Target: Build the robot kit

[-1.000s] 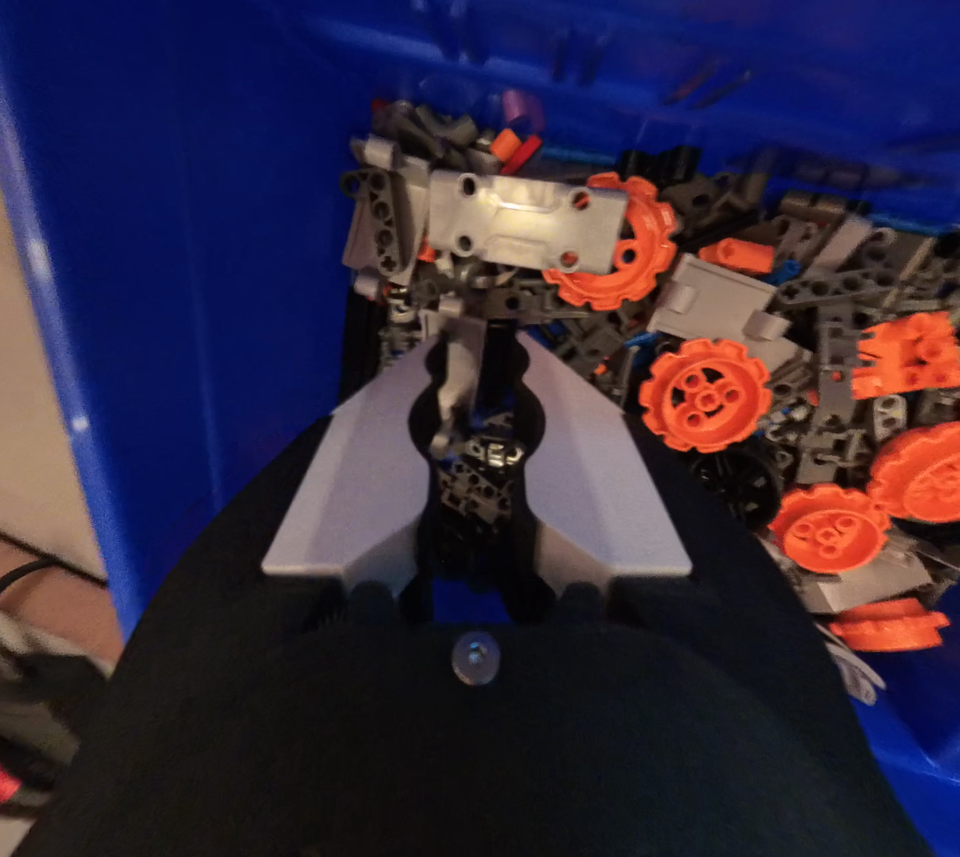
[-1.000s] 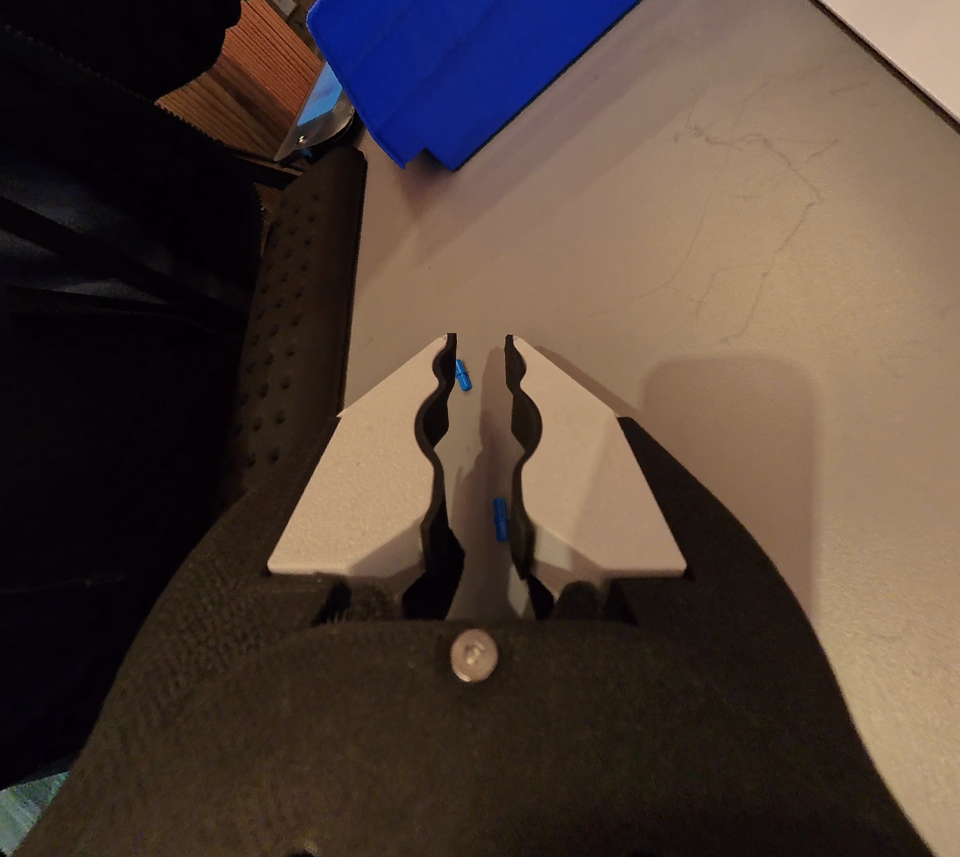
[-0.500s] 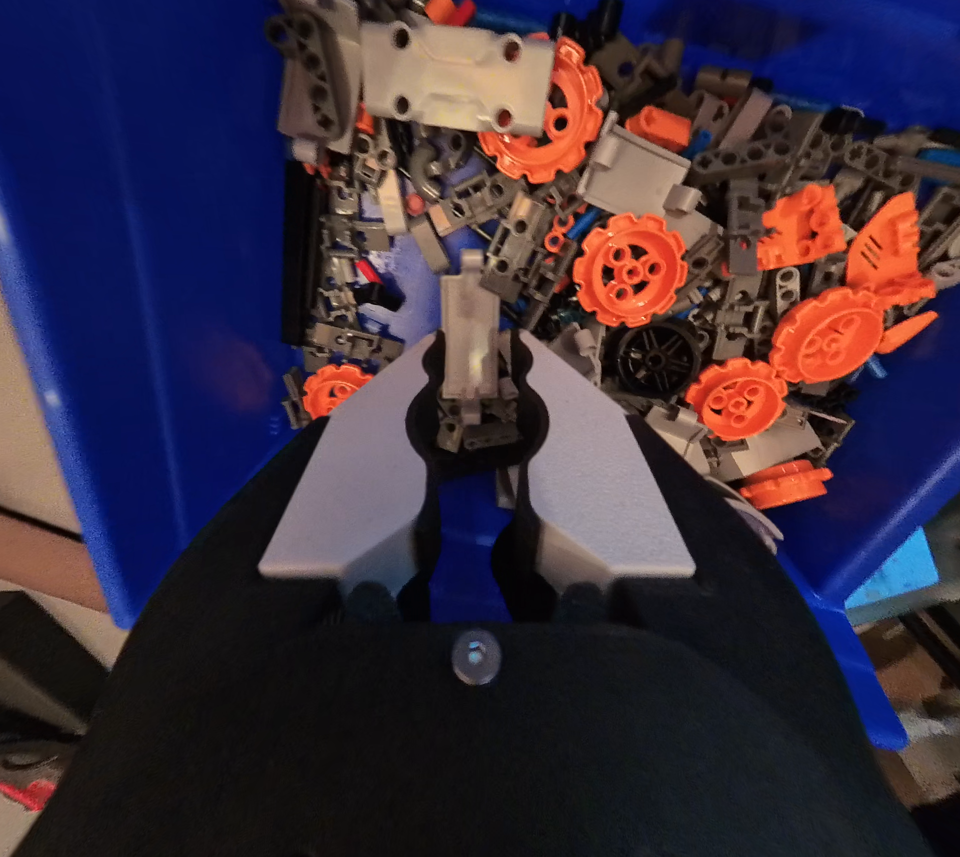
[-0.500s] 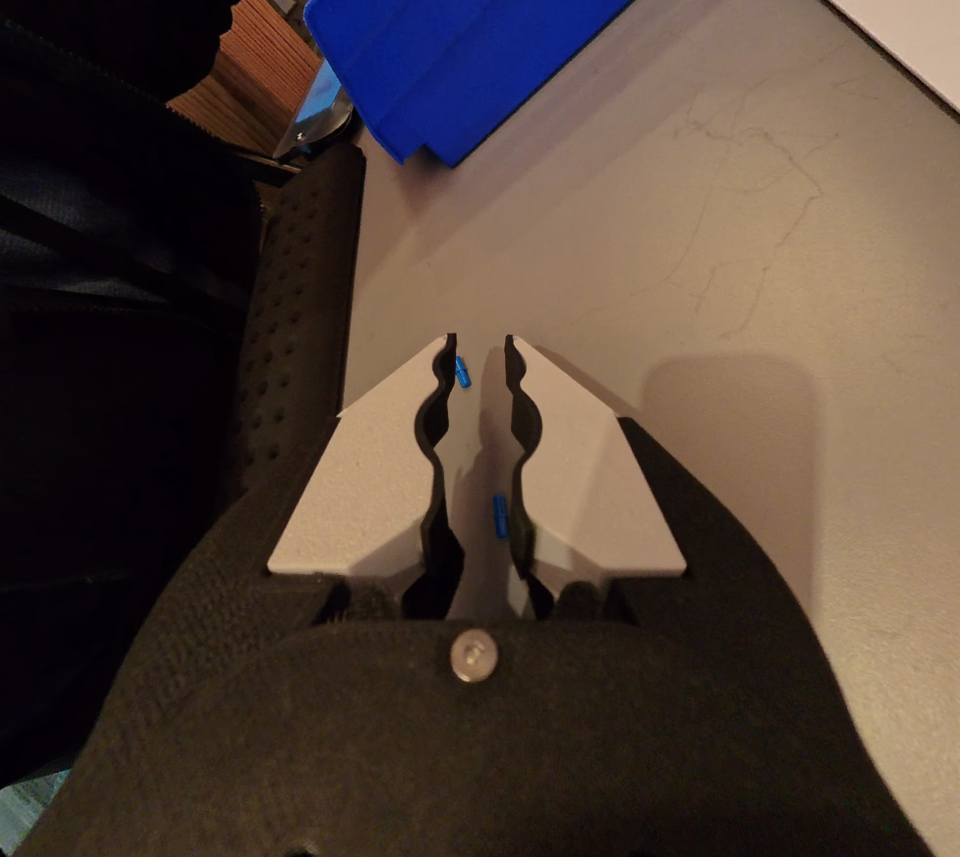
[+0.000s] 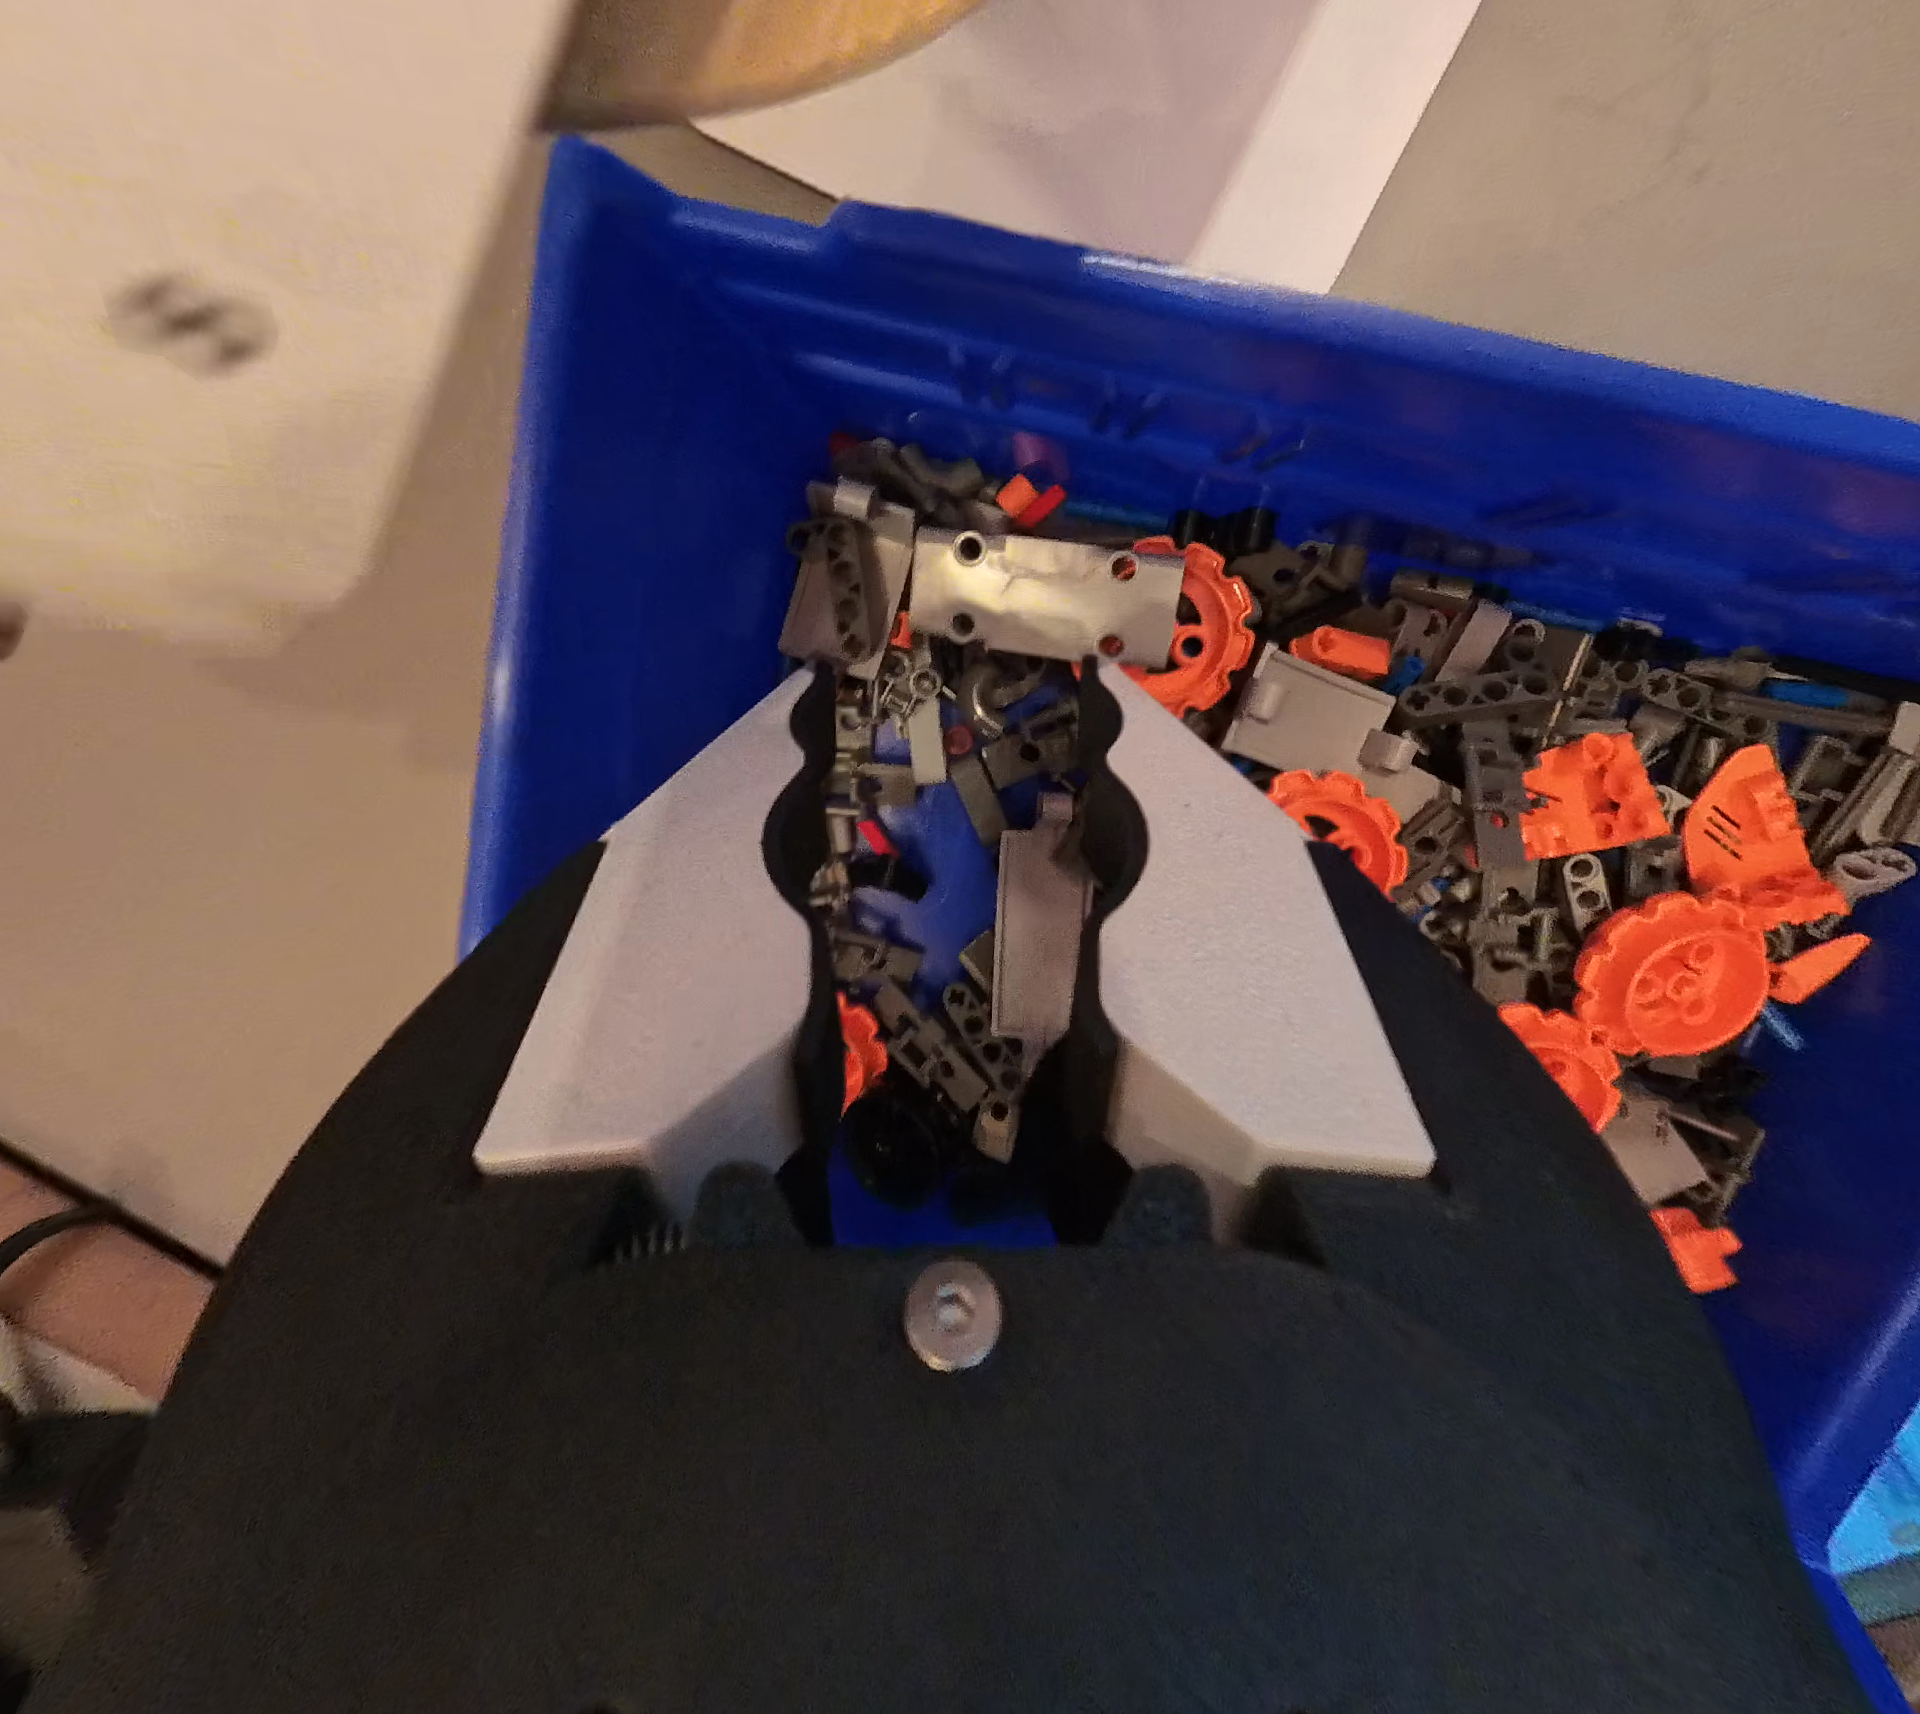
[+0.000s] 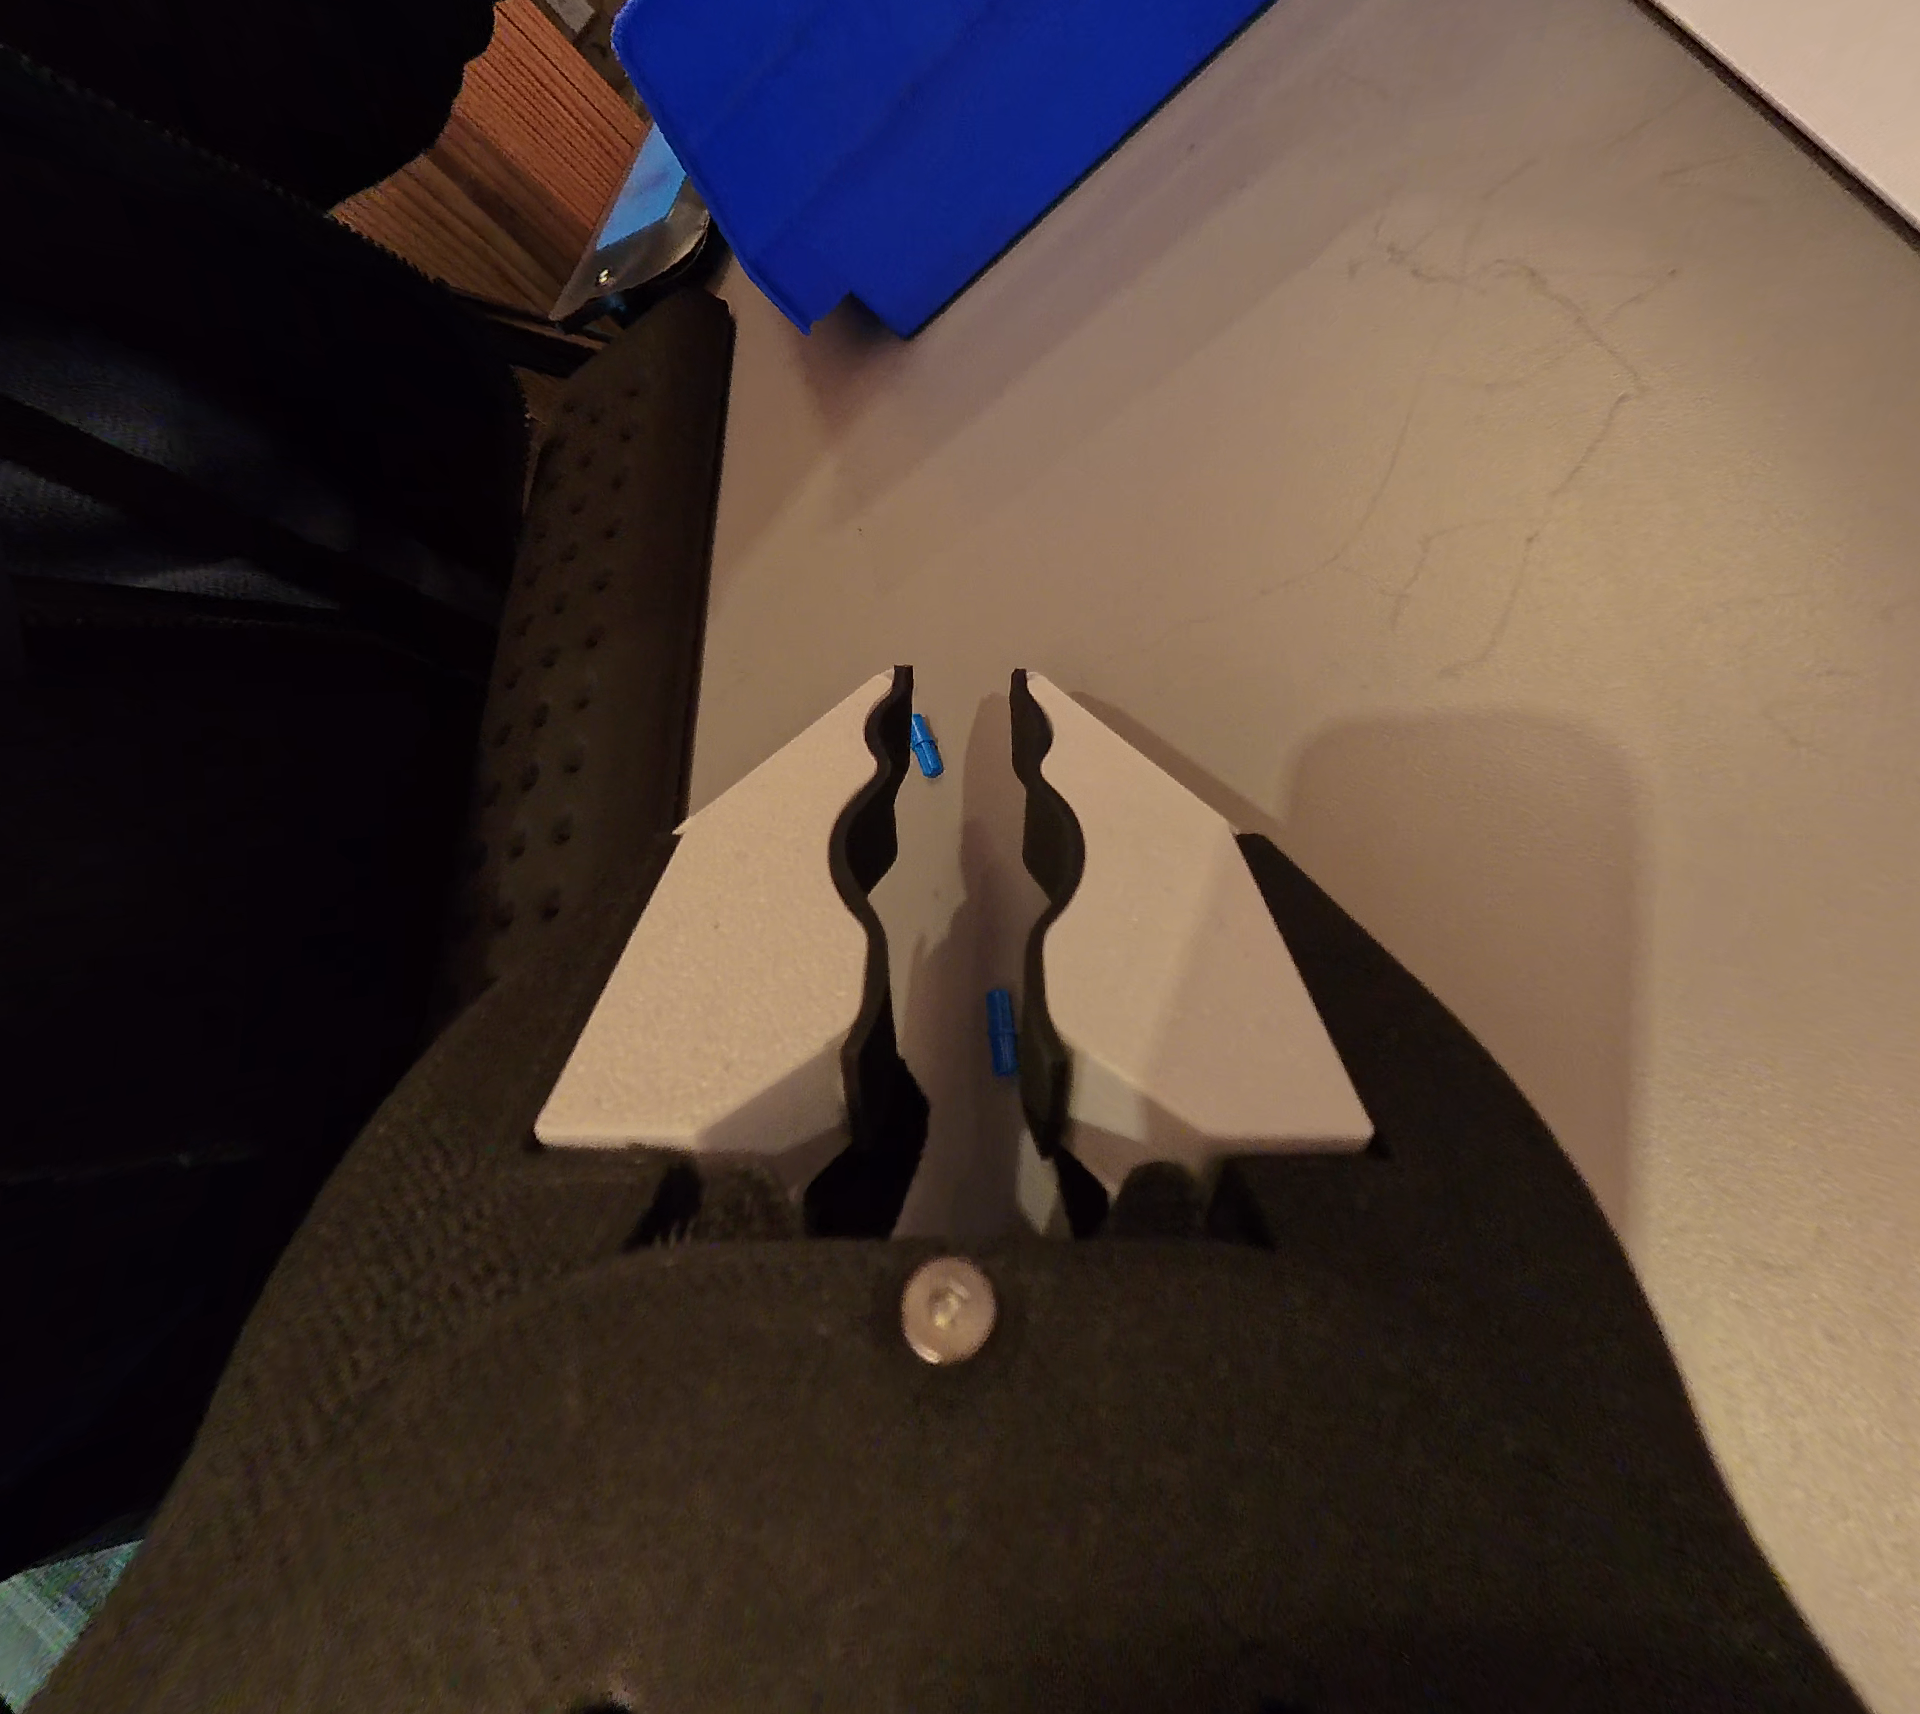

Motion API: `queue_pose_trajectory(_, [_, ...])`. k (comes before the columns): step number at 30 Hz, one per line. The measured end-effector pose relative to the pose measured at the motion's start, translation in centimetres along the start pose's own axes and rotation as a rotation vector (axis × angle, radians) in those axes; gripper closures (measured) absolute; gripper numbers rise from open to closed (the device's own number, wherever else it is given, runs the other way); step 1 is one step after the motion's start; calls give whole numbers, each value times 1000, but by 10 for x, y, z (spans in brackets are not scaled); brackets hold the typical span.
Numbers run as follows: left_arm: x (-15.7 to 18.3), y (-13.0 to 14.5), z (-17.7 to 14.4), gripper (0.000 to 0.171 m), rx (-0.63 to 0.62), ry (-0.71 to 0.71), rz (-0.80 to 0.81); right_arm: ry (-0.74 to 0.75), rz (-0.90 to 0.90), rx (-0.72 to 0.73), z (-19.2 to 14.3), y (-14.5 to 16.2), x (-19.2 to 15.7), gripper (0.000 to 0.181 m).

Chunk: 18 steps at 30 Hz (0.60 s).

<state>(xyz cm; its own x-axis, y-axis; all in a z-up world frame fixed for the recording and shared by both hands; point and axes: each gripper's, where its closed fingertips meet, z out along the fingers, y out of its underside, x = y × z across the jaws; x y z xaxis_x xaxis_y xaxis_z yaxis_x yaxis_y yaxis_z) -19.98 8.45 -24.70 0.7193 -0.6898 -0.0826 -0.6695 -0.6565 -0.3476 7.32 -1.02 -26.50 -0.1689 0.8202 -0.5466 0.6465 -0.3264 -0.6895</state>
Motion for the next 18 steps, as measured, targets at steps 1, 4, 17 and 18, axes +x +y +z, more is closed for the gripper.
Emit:
queue_pose_trajectory(1, [2,0,6,126,-12,7,5,0,0,0,0,0,0,165])
queue_pose_trajectory(4, [8,-5,20,125,-28,33,13,1,0,0,0,0,0,165])
queue_pose_trajectory(17, [17,36,24,171,-160,54,-7,-2,-1,2,0,0,-1,165])
queue_pose_trajectory(18, [16,38,22,171,-159,43,-10,-1,-1,3,0,-1,-1,165])
